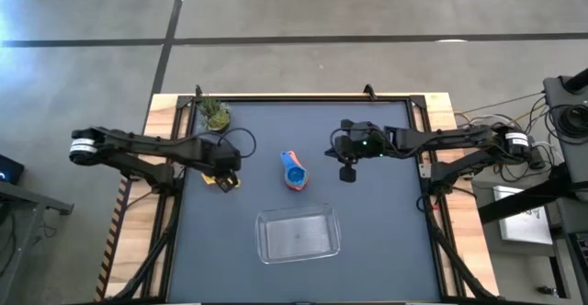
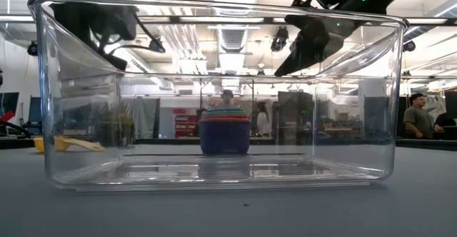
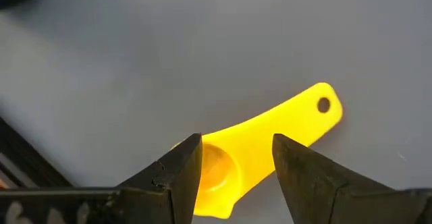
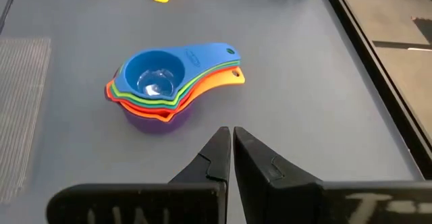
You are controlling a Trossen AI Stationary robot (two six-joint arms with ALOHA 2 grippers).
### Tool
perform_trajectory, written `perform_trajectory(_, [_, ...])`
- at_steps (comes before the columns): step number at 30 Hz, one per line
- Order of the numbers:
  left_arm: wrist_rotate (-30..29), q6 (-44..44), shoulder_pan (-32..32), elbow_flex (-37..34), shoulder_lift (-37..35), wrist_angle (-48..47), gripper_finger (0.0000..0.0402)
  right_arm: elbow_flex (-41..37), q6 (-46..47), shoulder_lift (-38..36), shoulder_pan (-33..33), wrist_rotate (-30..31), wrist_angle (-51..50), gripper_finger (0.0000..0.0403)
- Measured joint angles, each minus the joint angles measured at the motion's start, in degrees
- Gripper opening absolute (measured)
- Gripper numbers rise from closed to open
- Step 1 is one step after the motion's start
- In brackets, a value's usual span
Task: Nest measuring cups in basket
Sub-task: Stack the yellow measuring cup on top of the blue measuring cup
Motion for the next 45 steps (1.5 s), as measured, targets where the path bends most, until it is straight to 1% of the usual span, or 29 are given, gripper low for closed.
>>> perform_trajectory(2, [-0.1,-2.4,0.0,0.0,1.6,0.1,0.0164,0.0,0.1,0.1,0.0,0.0,0.0,0.0009])
perform_trajectory(6, [-2.5,-5.7,0.1,0.0,4.8,1.1,0.0164,0.0,0.1,0.1,0.0,0.0,0.0,0.0009])
perform_trajectory(13, [-2.6,-2.2,0.0,0.1,10.8,9.3,0.0164,0.0,-0.1,0.1,0.0,0.0,1.8,0.0009])
perform_trajectory(15, [-1.8,-0.9,-0.2,0.5,12.6,9.3,0.0164,0.0,-0.4,0.1,0.0,0.0,2.1,0.0009])
perform_trajectory(19, [3.3,1.0,-2.1,1.0,15.1,7.4,0.0164,0.0,-0.5,0.1,0.0,0.0,2.2,0.0009])
perform_trajectory(21, [5.1,0.8,-4.0,1.3,15.2,6.3,0.0164,0.0,-0.6,0.1,0.0,0.0,2.0,0.0009])
perform_trajectory(25, [6.0,-2.9,-9.4,2.9,14.5,1.3,0.0164,0.0,-0.8,0.1,0.0,0.0,2.0,0.0009])
perform_trajectory(28, [5.5,-7.3,-13.7,4.8,13.4,-3.9,0.0164,0.0,-0.6,0.1,0.0,0.0,2.0,0.0009])
perform_trajectory(32, [2.5,-14.7,-17.7,6.4,12.2,-9.5,0.0164,0.0,-0.5,0.1,0.0,0.0,2.4,0.0009])
perform_trajectory(37, [0.7,-19.7,-18.3,5.3,12.0,-10.1,0.0164,0.0,-0.4,0.1,0.0,0.0,2.7,0.0009])
perform_trajectory(40, [-0.7,-20.2,-17.7,4.2,12.5,-9.6,0.0164,0.0,-0.4,0.1,0.0,-0.1,2.7,0.0009])
perform_trajectory(45, [-1.3,-19.8,-16.5,2.6,12.6,-8.0,0.0163,0.0,-0.5,0.2,0.0,-0.1,2.8,0.0009])
